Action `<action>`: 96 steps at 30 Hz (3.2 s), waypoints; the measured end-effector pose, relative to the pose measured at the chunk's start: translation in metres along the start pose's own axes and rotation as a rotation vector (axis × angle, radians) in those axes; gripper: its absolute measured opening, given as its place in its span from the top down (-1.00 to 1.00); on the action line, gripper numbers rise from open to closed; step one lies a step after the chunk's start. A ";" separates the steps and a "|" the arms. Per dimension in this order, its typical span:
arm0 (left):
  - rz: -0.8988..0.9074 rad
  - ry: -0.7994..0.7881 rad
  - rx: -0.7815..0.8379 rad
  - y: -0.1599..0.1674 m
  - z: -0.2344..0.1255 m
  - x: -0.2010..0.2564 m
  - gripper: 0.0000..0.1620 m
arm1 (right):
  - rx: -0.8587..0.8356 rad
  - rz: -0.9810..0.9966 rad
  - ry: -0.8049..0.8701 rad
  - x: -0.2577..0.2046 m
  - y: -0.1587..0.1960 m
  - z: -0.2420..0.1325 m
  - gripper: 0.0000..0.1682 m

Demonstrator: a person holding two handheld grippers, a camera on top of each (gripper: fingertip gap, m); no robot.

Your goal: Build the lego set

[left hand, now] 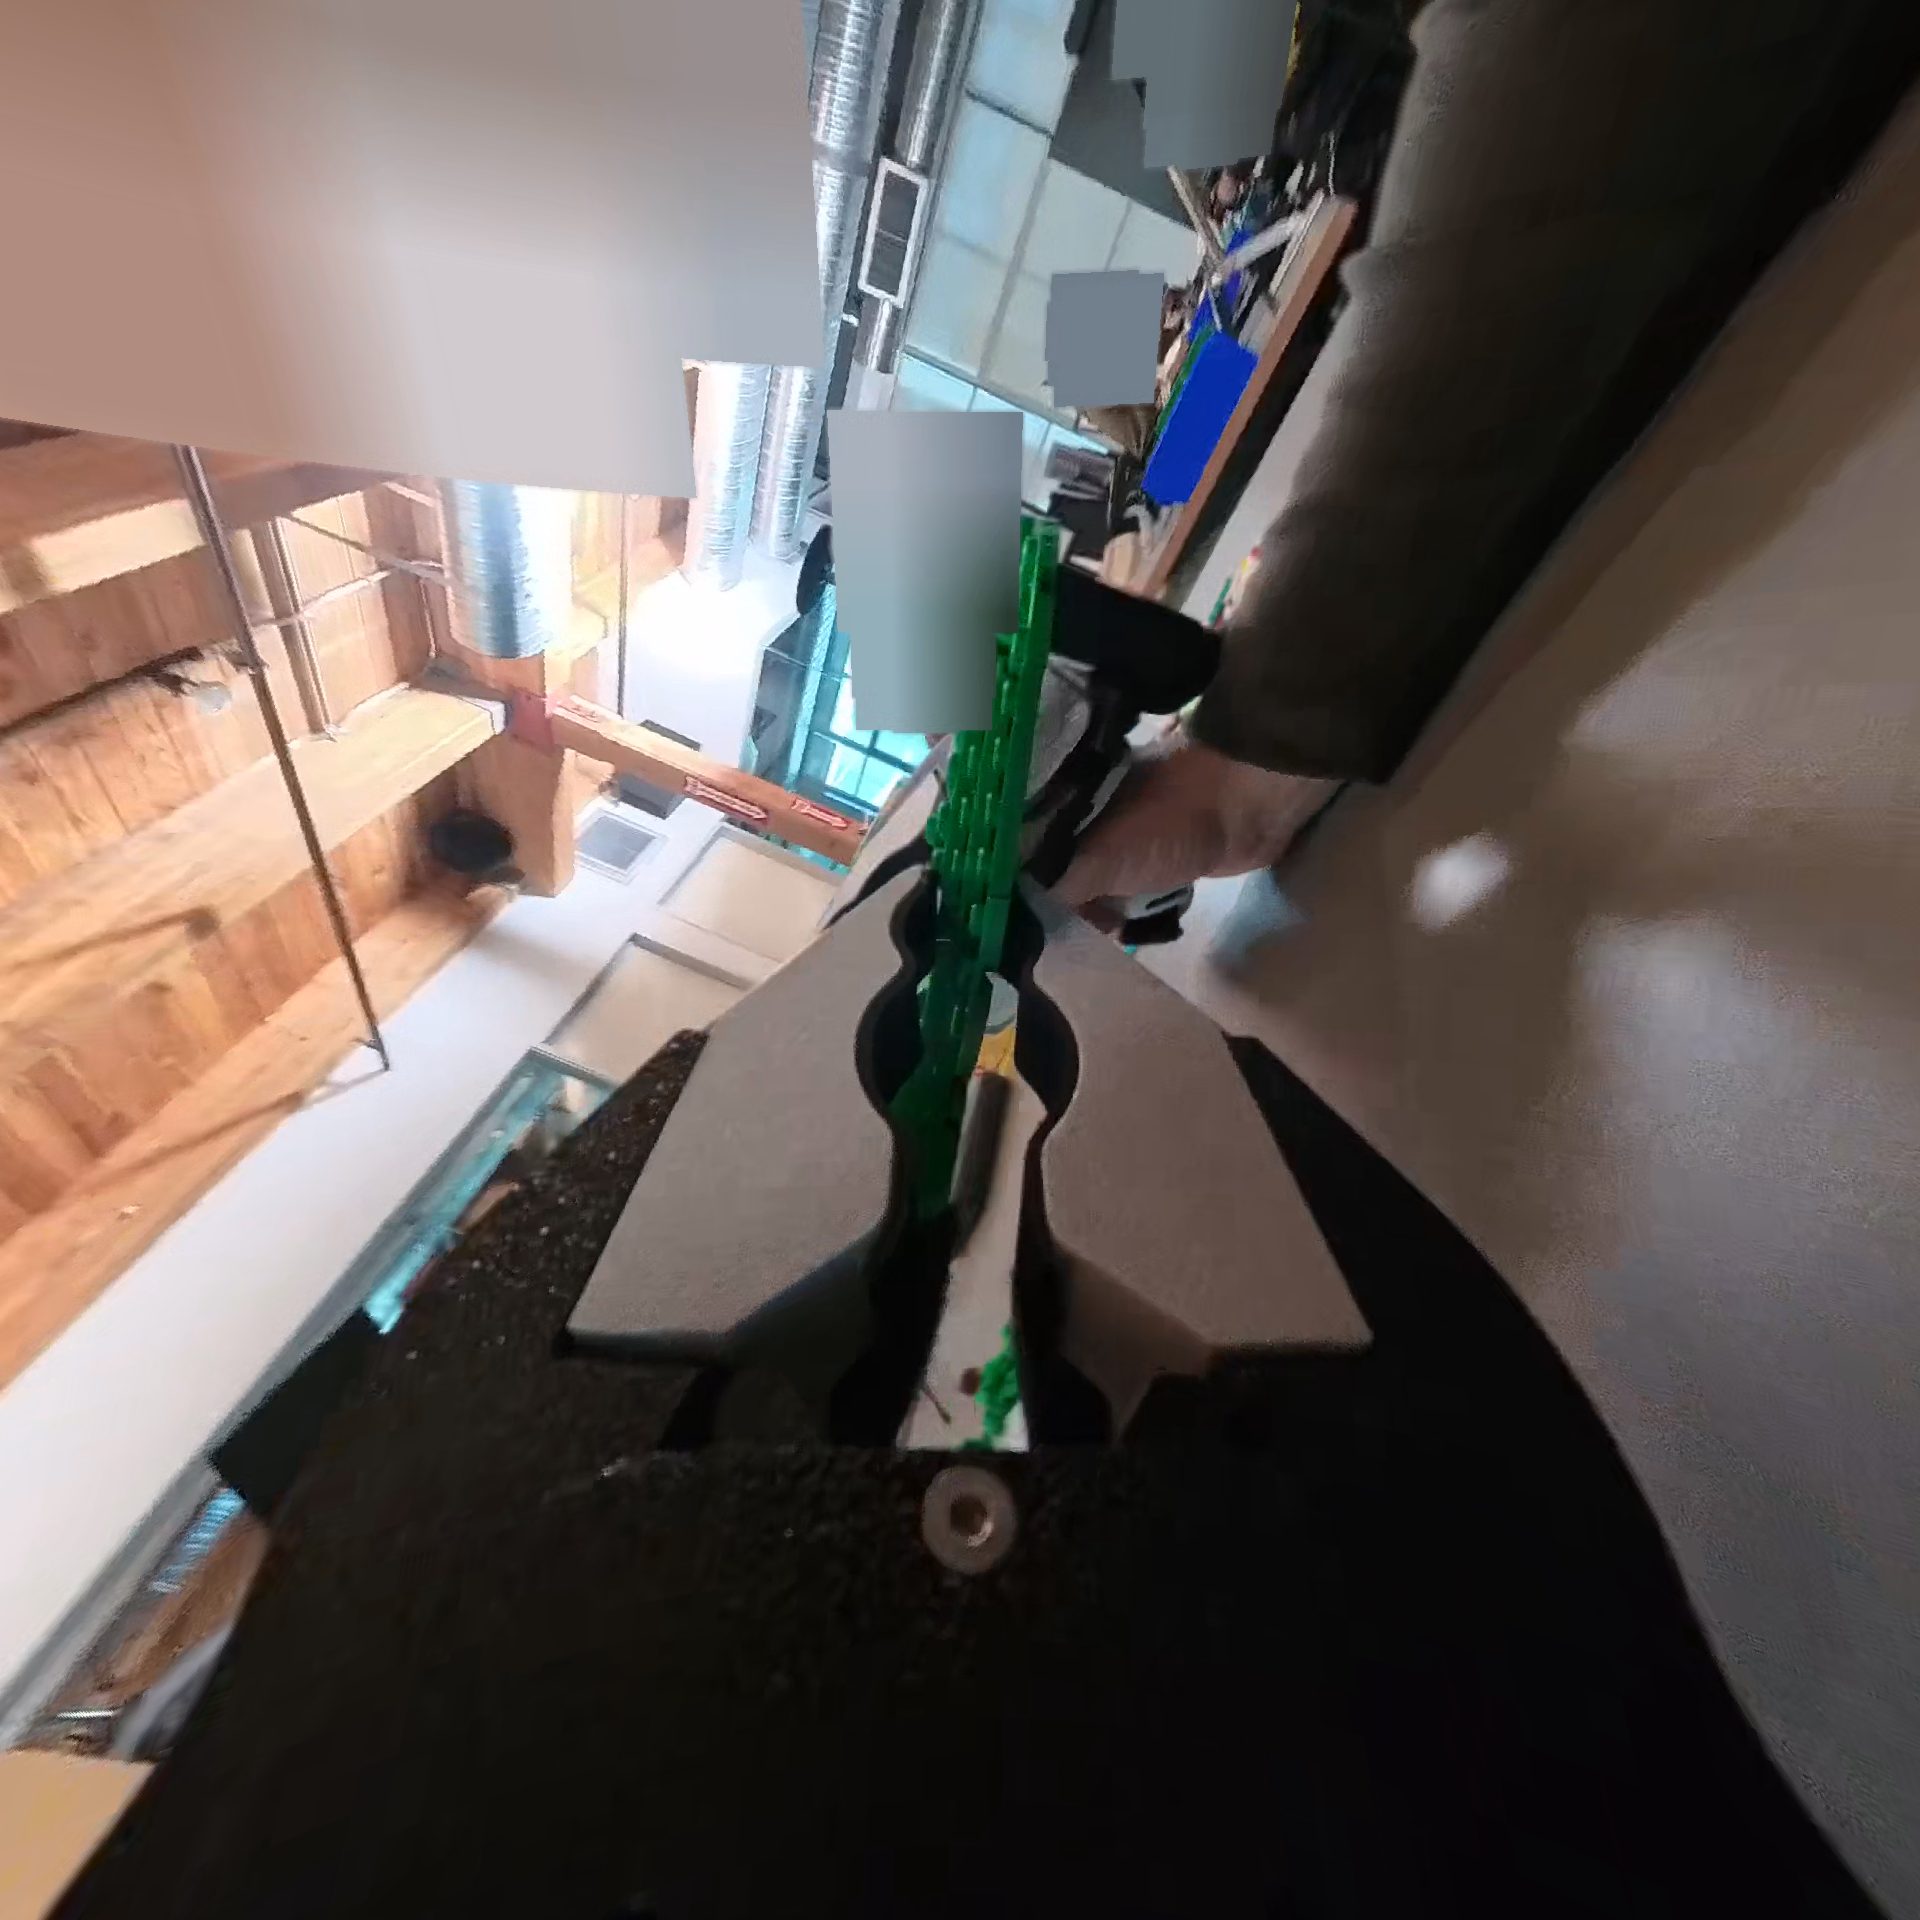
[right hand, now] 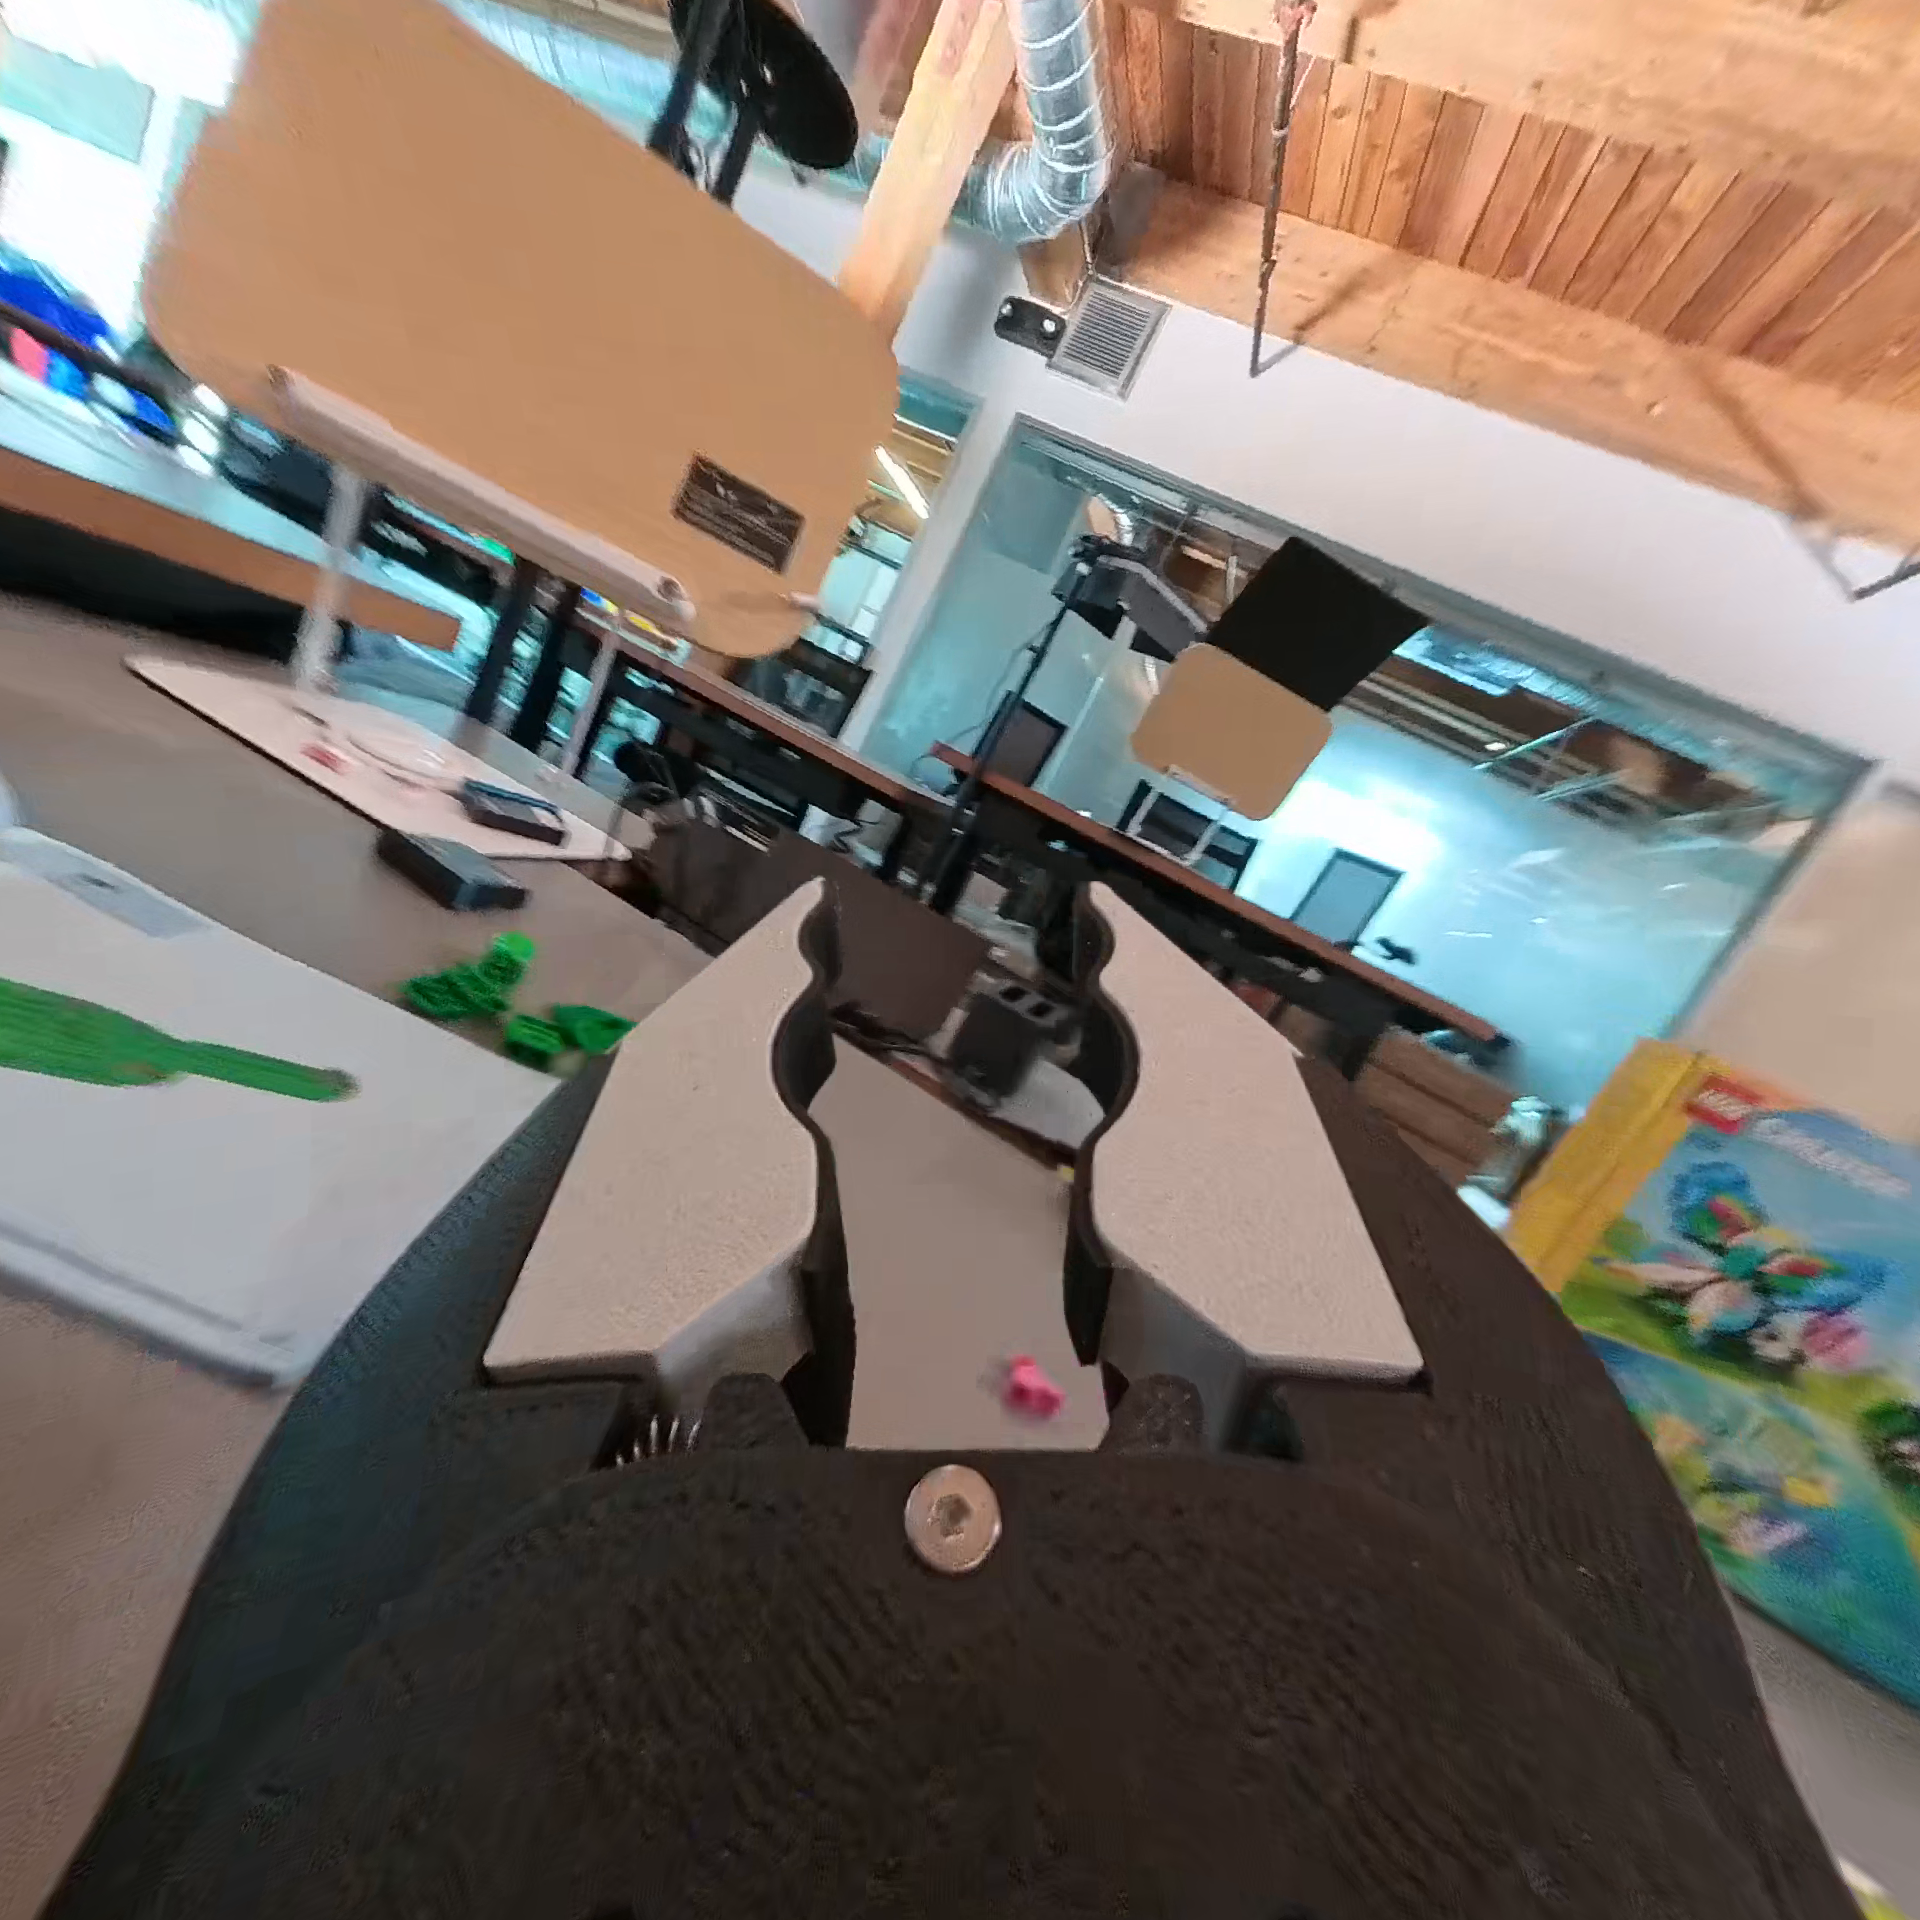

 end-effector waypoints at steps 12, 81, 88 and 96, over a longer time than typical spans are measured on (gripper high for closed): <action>0.013 0.005 -0.093 0.011 0.002 0.001 0.89 | -0.004 -0.131 0.004 -0.005 0.014 0.028 0.63; -0.145 -0.164 -0.400 0.044 0.005 -0.014 0.78 | 0.134 -0.915 -0.250 -0.070 -0.042 -0.053 0.88; -0.211 -0.281 -0.260 0.035 -0.003 -0.024 0.33 | 0.040 -0.847 -0.199 -0.052 -0.040 -0.048 0.89; -0.653 -0.435 0.023 0.049 -0.025 -0.050 -0.70 | 0.053 -0.441 -0.279 -0.026 -0.045 -0.051 0.89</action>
Point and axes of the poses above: each gripper's, where its closed fingertips meet, z out along the fingers, y out of its underside, x = y × z across the jaws, the point moved 10 cm from there along -z, back along the fingers, and after that the axes turned 11 degrees about y, right-handed, at the moved point
